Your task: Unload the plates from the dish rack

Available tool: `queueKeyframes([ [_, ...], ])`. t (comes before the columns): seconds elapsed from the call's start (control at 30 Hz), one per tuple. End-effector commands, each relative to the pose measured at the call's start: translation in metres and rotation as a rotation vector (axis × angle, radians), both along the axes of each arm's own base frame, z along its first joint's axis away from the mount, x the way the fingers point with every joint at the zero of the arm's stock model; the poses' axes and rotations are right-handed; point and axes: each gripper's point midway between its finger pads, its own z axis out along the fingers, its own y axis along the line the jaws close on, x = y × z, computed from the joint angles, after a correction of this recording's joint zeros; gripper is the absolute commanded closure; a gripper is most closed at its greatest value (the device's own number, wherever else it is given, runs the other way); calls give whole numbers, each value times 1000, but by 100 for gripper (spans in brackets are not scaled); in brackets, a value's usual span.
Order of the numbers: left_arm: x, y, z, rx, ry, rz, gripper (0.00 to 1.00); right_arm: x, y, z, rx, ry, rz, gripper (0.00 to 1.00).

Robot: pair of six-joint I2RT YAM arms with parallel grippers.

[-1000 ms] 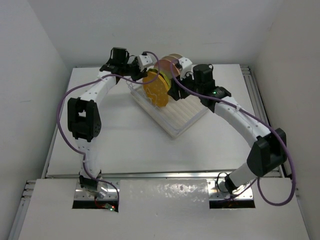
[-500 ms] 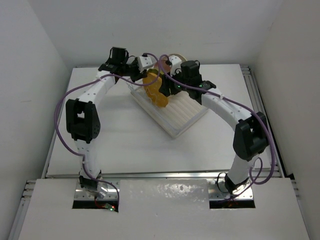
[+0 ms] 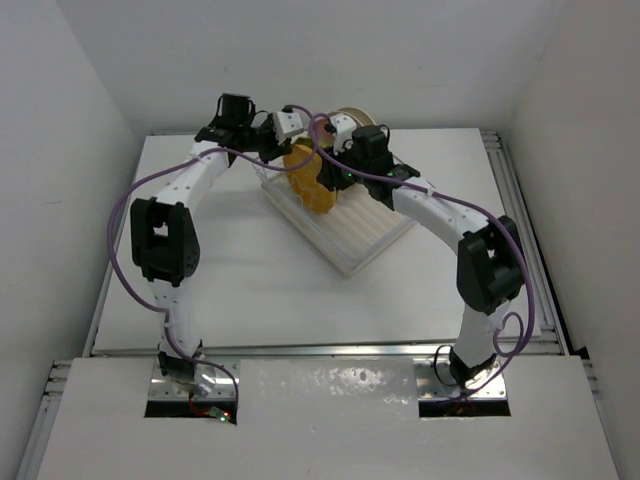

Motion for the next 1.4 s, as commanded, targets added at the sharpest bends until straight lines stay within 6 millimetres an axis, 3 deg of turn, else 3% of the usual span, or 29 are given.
queueKeyframes([
  [0.0, -28, -16, 76, -119, -74, -68, 100, 7, 17, 16, 69, -30, -28, 100],
  [0.07, -28, -15, 75, -115, -68, -56, 99, 6, 16, 24, 72, -48, -35, 100],
  [0.1, -26, -14, 79, -116, -71, -47, 91, 6, 14, 36, 88, -78, -42, 100],
  [0.13, -24, -12, 80, -109, -72, -28, 80, 8, 12, 42, 101, -106, -58, 100],
  [0.17, -22, -9, 83, -109, -76, -13, 61, 8, 11, 48, 110, -122, -66, 100],
  [0.2, -18, -7, 88, -115, -77, 13, 53, 8, 7, 61, 130, -146, -88, 100],
  [0.27, -15, -3, 94, -126, -73, 44, 14, 10, 5, 79, 167, -186, -109, 100],
  [0.33, -15, 2, 103, -138, -67, 66, 6, 12, 1, 101, 202, -229, -138, 100],
  [0.43, -15, 11, 117, -158, -66, 96, 1, 14, -4, 125, 235, -274, -171, 100],
  [0.67, -12, 35, 155, -284, -34, 211, 0, 14, -9, 173, 335, -335, -221, 100],
  [0.73, -12, 40, 157, -277, -38, 241, 0, 13, -8, 188, 383, -358, -222, 100],
  [0.87, -11, 48, 147, -252, -18, 293, 0, 13, -9, 199, 414, -368, -237, 100],
  [1.0, -6, 59, 139, -248, 10, 387, 0, 12, -20, 216, 455, -409, -284, 100],
  [1.23, -8, 54, 136, -298, 63, 400, 0, 20, -24, 225, 471, -433, -327, 100],
  [1.37, -6, 58, 132, -282, 57, 422, 0, 20, -32, 240, 459, -485, -349, 100],
])
